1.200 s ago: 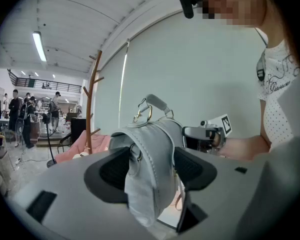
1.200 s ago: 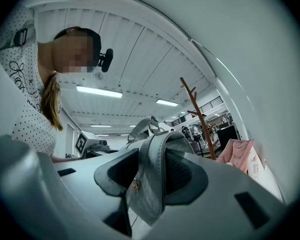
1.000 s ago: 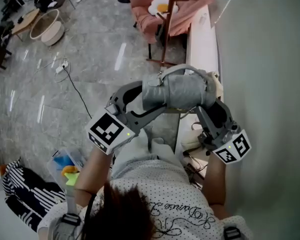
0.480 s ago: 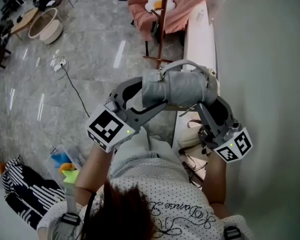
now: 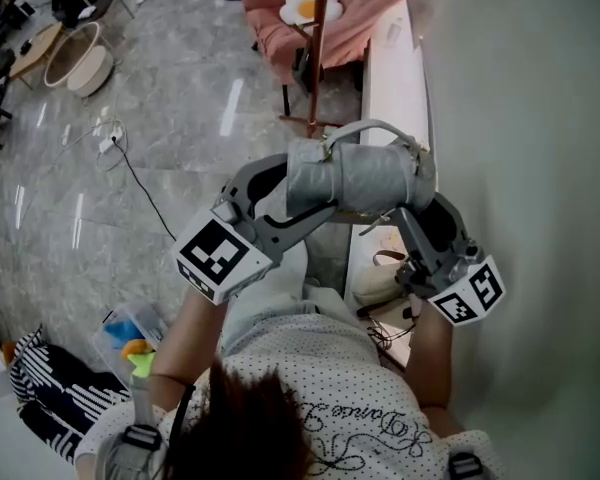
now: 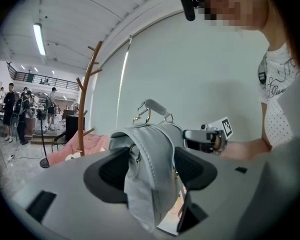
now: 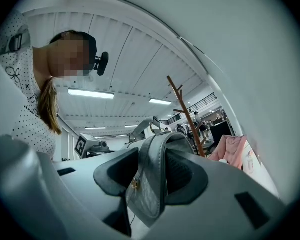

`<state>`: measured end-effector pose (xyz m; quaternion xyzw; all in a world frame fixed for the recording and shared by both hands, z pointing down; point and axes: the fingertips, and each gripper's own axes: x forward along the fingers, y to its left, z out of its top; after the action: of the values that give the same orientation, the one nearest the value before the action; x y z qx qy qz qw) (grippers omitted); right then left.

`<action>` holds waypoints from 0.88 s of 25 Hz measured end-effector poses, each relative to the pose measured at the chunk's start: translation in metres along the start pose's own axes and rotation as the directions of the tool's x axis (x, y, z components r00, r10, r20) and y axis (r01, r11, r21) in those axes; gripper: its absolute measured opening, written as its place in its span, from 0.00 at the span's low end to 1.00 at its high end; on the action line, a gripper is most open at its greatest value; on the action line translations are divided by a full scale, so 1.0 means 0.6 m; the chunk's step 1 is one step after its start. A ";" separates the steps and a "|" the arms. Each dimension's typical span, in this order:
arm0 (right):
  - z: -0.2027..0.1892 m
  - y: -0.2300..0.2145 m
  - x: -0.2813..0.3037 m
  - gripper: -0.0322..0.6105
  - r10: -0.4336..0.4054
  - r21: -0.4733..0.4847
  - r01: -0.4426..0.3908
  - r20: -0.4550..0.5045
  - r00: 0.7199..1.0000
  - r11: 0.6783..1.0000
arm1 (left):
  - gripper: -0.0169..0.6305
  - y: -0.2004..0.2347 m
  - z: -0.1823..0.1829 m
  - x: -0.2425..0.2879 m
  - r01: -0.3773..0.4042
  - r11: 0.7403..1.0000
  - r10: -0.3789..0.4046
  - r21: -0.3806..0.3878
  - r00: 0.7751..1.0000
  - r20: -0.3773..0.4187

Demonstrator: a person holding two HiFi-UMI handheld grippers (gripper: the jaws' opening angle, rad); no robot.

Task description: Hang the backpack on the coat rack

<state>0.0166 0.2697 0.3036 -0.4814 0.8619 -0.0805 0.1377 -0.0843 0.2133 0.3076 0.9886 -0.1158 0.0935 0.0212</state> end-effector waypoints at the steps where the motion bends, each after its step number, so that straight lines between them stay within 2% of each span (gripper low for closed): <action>1: 0.002 -0.009 0.012 0.30 -0.004 -0.002 0.004 -0.001 1.000 1.000 | 0.47 0.015 0.002 0.006 0.005 1.000 -0.005 0.000 1.000 0.002; 14: 0.019 -0.165 0.200 0.30 -0.069 -0.033 0.070 0.008 0.998 0.997 | 0.47 0.250 0.032 0.104 0.069 0.997 -0.069 0.031 0.997 0.016; 22: 0.003 -0.166 0.211 0.31 -0.095 0.004 0.095 -0.007 0.995 0.995 | 0.47 0.264 0.027 0.104 0.104 0.995 -0.104 0.011 0.995 0.004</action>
<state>0.0344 0.1100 0.3086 -0.5213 0.8383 -0.0907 0.1318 -0.0586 0.0445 0.3066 0.9936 -0.0639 0.0908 0.0203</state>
